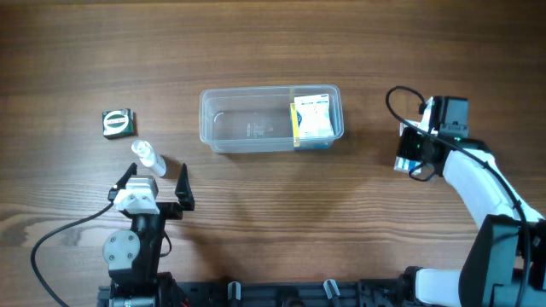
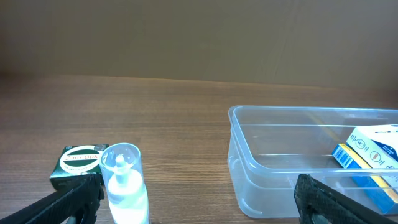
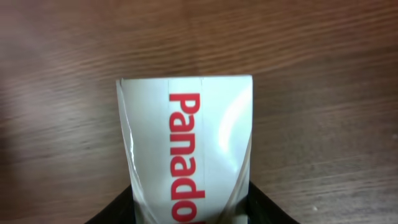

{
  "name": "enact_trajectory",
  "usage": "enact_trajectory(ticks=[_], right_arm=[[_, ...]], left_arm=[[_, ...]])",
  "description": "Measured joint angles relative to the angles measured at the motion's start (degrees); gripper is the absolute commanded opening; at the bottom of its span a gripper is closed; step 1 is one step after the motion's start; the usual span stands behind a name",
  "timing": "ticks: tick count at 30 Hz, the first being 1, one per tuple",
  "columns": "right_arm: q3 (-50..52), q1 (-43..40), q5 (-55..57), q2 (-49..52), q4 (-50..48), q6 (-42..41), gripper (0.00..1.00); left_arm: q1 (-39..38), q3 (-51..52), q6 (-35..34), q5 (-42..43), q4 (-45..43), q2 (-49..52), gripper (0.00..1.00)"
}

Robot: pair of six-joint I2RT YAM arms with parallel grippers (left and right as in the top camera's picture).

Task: Pack container
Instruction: 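Move right gripper down to white Panadol box and grasp it, then carry Panadol box with right gripper and lower into container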

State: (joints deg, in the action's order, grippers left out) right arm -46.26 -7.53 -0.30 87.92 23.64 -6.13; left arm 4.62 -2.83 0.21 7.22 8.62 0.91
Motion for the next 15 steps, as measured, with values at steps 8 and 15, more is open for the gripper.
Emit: enact_trajectory(ticks=[8, 15], right_arm=[[-11.74, 3.23, -5.55, -1.51, 6.69, 0.04, 0.42], [-21.51, 13.79, -6.34, -4.02, 5.25, 2.67, 0.43]], left_arm=[[0.0, 0.0, 0.0, 0.0, 0.0, 0.0, 1.0], [0.0, 0.0, 0.0, 0.0, 0.0, 0.0, 1.0]])
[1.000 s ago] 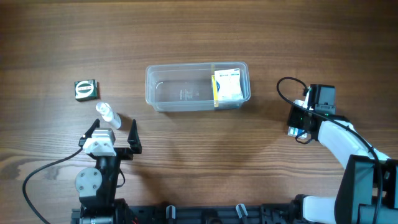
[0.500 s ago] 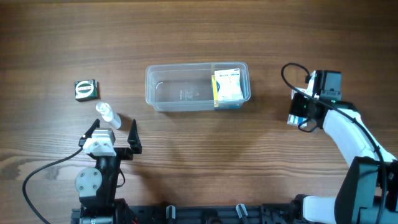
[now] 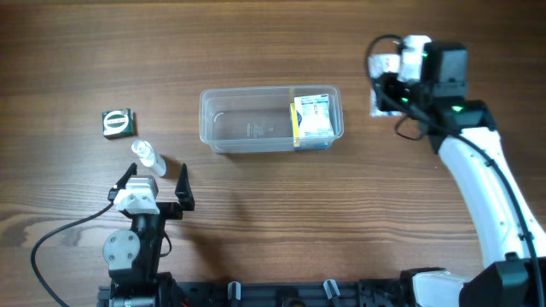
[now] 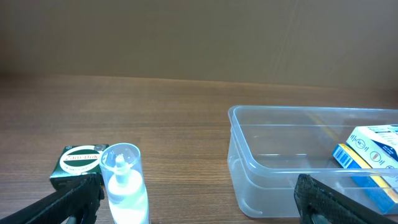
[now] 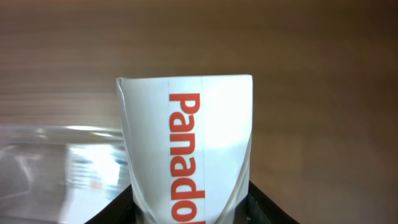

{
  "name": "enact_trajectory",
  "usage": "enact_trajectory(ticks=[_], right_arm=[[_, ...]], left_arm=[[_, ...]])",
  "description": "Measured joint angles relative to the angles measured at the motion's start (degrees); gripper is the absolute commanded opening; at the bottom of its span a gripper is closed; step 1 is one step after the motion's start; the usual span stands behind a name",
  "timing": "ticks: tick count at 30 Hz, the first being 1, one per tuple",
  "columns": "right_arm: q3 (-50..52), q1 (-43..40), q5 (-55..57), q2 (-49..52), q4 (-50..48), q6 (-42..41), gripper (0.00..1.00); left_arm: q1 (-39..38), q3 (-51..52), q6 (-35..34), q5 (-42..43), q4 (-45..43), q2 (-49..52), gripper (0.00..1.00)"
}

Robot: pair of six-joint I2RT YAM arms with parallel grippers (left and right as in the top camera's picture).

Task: Pack container
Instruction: 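Carry Panadol box with right gripper and lower into container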

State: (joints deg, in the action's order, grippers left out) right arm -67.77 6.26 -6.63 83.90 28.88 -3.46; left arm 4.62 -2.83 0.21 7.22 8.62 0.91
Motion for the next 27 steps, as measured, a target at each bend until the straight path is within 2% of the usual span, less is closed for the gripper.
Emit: enact_trajectory(ticks=[8, 13, 27], right_arm=[[-0.52, 15.41, 4.81, 0.0, -6.43, 8.94, 0.44], [-0.52, 21.88, 6.88, 0.31, -11.3, 13.7, 0.42], [-0.55, 30.53, 7.06, 11.23, -19.5, 23.98, 0.43]], left_arm=[[0.0, 0.0, 0.0, 0.0, 0.0, 0.0, 1.0], [0.0, 0.0, 0.0, 0.0, 0.0, 0.0, 1.0], [0.0, 0.0, 0.0, 0.0, 0.0, 0.0, 1.0]])
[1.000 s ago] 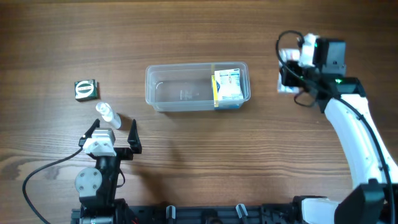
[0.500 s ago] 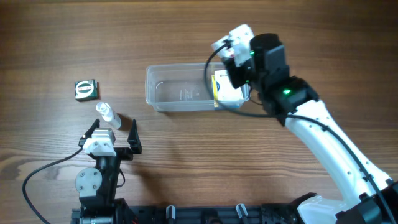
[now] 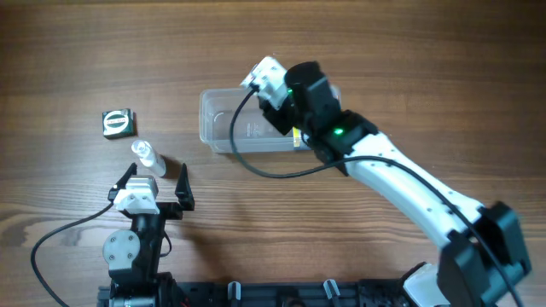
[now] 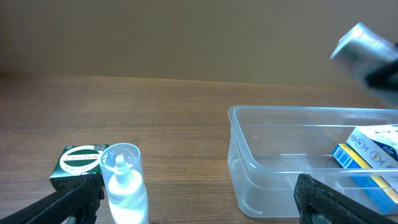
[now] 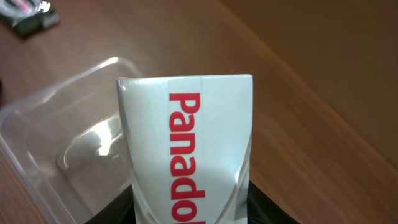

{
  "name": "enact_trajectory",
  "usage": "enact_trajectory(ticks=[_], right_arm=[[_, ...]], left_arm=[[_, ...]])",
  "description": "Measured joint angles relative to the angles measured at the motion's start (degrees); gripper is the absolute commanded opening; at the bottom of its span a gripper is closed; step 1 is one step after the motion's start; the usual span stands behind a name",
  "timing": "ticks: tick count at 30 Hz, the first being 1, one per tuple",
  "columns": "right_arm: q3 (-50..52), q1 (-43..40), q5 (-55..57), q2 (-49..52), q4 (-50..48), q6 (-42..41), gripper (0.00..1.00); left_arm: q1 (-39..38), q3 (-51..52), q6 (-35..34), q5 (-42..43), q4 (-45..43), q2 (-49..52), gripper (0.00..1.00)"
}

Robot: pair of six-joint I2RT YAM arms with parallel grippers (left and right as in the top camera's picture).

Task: Pack container
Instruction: 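Carry Panadol box with right gripper and lower into container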

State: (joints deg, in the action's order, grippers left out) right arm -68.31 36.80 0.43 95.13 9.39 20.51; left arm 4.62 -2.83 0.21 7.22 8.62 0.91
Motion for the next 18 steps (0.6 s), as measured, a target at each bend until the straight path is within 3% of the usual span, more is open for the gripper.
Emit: enact_trajectory(ticks=[6, 10, 18], right_arm=[[0.0, 1.81, 0.0, 3.13, -0.98, 8.81, 0.43], [0.0, 1.97, 0.02, 4.33, -1.95, 13.68, 0.49], [0.0, 1.97, 0.02, 6.14, -2.45, 27.76, 0.41]], left_arm=[[0.0, 0.0, 0.0, 0.0, 0.0, 0.0, 1.0], [0.0, 0.0, 0.0, 0.0, 0.0, 0.0, 1.0], [0.0, 0.0, 0.0, 0.0, 0.0, 0.0, 1.0]])
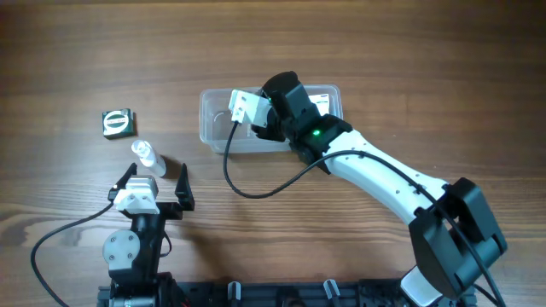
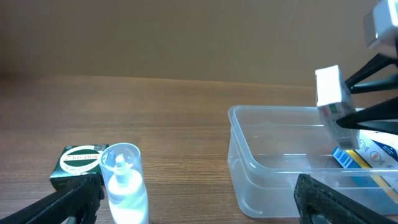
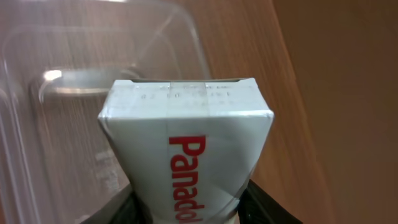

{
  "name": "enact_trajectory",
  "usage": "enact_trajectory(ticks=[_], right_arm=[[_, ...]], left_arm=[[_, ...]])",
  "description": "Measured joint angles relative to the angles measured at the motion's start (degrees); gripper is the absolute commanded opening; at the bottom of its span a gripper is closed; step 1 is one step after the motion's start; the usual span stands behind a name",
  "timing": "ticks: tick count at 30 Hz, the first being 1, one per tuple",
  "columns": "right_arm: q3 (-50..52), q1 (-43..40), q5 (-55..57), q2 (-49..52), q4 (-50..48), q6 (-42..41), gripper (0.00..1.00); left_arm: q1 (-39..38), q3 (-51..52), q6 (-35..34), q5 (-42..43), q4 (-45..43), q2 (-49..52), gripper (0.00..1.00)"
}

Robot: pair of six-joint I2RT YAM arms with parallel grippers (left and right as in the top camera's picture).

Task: Pack container
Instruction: 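Carry Panadol box with right gripper and lower into container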

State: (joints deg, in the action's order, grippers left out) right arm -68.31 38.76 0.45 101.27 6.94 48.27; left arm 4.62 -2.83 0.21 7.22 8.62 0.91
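A clear plastic container point(image 1: 223, 128) lies on the wooden table. Its right end holds a white, blue and yellow box point(image 1: 323, 101), mostly hidden under my right arm. My right gripper point(image 1: 253, 115) is shut on a white Panadol box point(image 3: 186, 143) with red lettering, held above the container's point(image 3: 93, 68) middle. The left wrist view shows that Panadol box point(image 2: 331, 101) tilted over the container's point(image 2: 249, 155) rim. My left gripper point(image 2: 193, 211) stands open at the near left, with a small clear bottle point(image 2: 126, 182) just inside its left finger.
A small dark green box point(image 1: 119, 122) with a white round label lies far left, just behind the clear bottle point(image 1: 147, 156). The right arm's black cable point(image 1: 235, 175) loops over the table in front of the container.
My right gripper has moved left and lower with the Panadol box, from over the container's back edge to over its middle. The box now tilts downward. The left arm has not moved.
My right gripper held the Panadol box at the far right of the table. It then was further back beside the container's right end, then over the container's back rim, and now hangs above its empty middle. The left gripper stayed open by the bottle.
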Motion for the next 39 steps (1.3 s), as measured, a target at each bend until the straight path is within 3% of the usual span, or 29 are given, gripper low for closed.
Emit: enact_trajectory(ticks=[4, 10, 39], right_arm=[[0.0, 0.0, 0.0, 0.9, -0.83, 6.73, 0.39], [0.0, 0.0, 0.02, 2.29, -1.62, 10.19, 0.4], [0.02, -1.64, 1.11, 2.82, 1.53, 9.44, 0.41]], left_arm=[[0.0, 0.0, 0.0, 0.0, 0.0, 0.0, 1.0], [0.0, 0.0, 0.0, 0.0, 0.0, 0.0, 1.0], [0.0, 0.0, 0.0, 0.0, 0.0, 0.0, 1.0]])
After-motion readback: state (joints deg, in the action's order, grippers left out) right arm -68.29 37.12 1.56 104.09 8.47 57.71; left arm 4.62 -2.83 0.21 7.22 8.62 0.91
